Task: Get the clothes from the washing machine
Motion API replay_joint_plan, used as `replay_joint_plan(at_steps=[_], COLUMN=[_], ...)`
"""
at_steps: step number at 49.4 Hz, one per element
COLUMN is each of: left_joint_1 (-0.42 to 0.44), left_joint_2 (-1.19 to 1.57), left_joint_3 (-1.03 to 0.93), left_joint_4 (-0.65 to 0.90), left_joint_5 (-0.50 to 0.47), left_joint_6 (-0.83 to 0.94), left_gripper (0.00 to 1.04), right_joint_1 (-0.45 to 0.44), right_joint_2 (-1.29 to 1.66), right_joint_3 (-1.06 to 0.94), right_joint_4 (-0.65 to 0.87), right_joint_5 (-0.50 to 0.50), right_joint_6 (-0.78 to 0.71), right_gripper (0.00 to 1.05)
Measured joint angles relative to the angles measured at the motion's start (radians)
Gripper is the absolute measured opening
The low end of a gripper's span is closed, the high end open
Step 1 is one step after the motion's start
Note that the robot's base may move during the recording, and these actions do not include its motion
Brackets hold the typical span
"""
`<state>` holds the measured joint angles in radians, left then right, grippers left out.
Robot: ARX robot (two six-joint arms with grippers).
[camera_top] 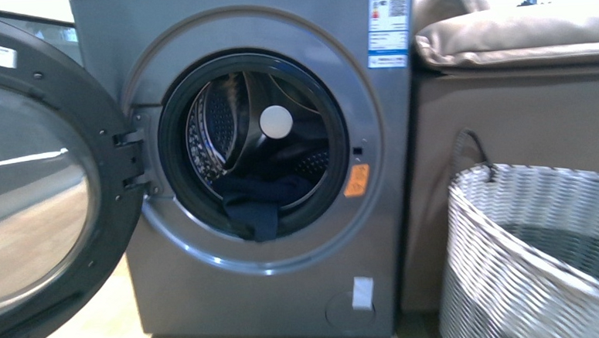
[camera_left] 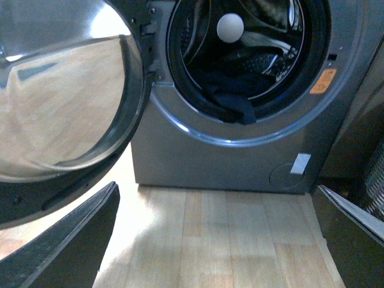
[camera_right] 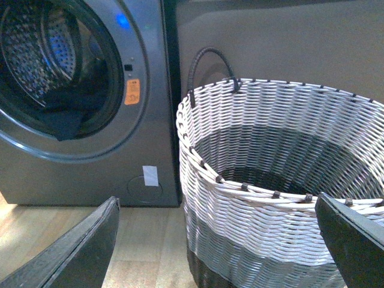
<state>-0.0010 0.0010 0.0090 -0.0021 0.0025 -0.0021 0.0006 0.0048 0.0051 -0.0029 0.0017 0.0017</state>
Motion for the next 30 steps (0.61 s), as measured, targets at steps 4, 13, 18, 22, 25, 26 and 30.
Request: replay_joint_plan(at_steps=[4, 13, 18, 22, 25, 26, 30], left_joint_1=[0.000, 0.000, 0.000, 0.000, 0.000, 0.000, 0.000], left_joint_2=[0.000, -0.001, 0.000, 0.000, 0.002, 0.002, 0.000], left_joint_3=[0.000, 0.000, 0.000, 0.000, 0.000, 0.000, 0.000], left_joint_4=[0.000, 0.000, 0.000, 0.000, 0.000, 0.000, 0.000], left_joint_5=[-0.003, -0.003, -0.002, -0.002, -0.001, -0.003, -0.002], left_joint_6=[0.000, 0.000, 0.000, 0.000, 0.000, 0.000, 0.000], left_gripper=[0.98, 0.98, 0.98, 0.98, 0.98, 0.98, 0.98], right_joint_1=[0.000, 0.000, 0.000, 0.000, 0.000, 0.000, 0.000], right_joint_2=[0.000, 0.000, 0.000, 0.000, 0.000, 0.002, 0.000], right_joint_3=[0.000, 0.000, 0.000, 0.000, 0.000, 0.000, 0.000], right_joint_4=[0.000, 0.000, 0.000, 0.000, 0.000, 0.000, 0.000], right_joint_5=[-0.003, -0.003, -0.003, -0.002, -0.002, -0.002, -0.003], right_joint_6=[0.000, 0.000, 0.000, 0.000, 0.000, 0.000, 0.000], right_gripper=[0.97, 0.97, 0.97, 0.97, 0.97, 0.97, 0.97])
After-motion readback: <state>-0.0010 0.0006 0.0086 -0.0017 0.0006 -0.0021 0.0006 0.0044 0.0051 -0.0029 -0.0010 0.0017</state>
